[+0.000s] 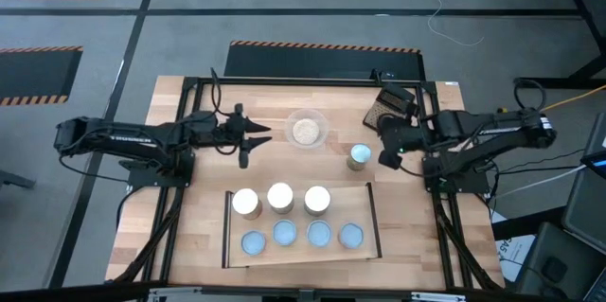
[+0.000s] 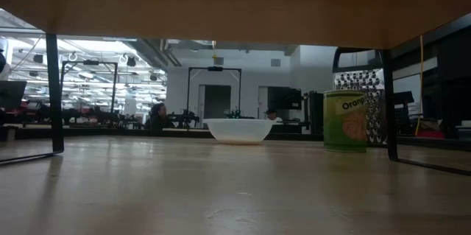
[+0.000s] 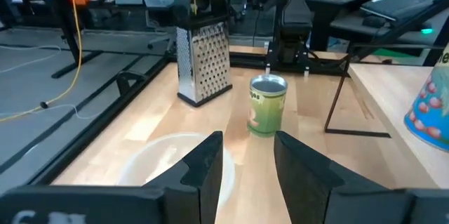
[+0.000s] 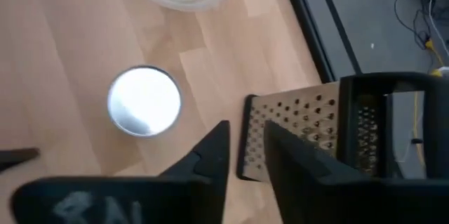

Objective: Pick and place cans onto a shelf
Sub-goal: Put the large canned oranges on the shelf

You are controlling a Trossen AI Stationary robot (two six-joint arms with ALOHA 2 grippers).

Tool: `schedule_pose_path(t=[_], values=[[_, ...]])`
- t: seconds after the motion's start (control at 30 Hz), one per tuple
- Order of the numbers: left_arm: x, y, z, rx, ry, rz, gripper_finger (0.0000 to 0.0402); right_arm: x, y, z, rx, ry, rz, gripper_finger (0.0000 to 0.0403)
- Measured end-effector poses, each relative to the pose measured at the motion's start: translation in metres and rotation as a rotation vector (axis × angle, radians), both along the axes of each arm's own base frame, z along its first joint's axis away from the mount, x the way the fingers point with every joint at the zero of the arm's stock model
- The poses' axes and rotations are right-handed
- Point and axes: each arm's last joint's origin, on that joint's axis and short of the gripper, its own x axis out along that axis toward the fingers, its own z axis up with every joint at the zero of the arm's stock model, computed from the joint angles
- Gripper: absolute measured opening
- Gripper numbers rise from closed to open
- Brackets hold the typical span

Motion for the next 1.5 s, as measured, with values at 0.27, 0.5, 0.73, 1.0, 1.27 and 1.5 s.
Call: schedule_pose_path(t=[0.27, 0.5, 0.73, 1.0, 1.27, 1.5], values=[[0.001, 0.0, -0.001, -0.052, -0.003, 0.008, 0.0121, 0.001, -0.021, -0.017, 0.02, 0.13, 0.087, 0.0149], [0.001, 0.0, -0.002, -0.057, -0.004, 0.009, 0.0121, 0.008, -0.02, -0.071, 0.123, 0.211, 0.412, 0.0137], [0.001, 0.0, -0.002, -0.057, -0.003, 0.009, 0.0121, 0.01, -0.02, -0.089, 0.075, 0.212, 0.509, 0.0131], [0.001, 0.0, -0.002, -0.057, -0.003, 0.009, 0.0121, 0.011, -0.018, -0.089, 0.066, 0.238, 0.646, 0.0132], [0.001, 0.0, -0.002, -0.054, -0.002, 0.009, 0.0121, 0.016, -0.016, -0.087, 0.117, 0.158, 0.691, 0.0132], [0.001, 0.0, -0.002, -0.054, -0.002, 0.009, 0.0121, 0.018, -0.016, -0.09, 0.143, 0.171, 0.699, 0.0132]])
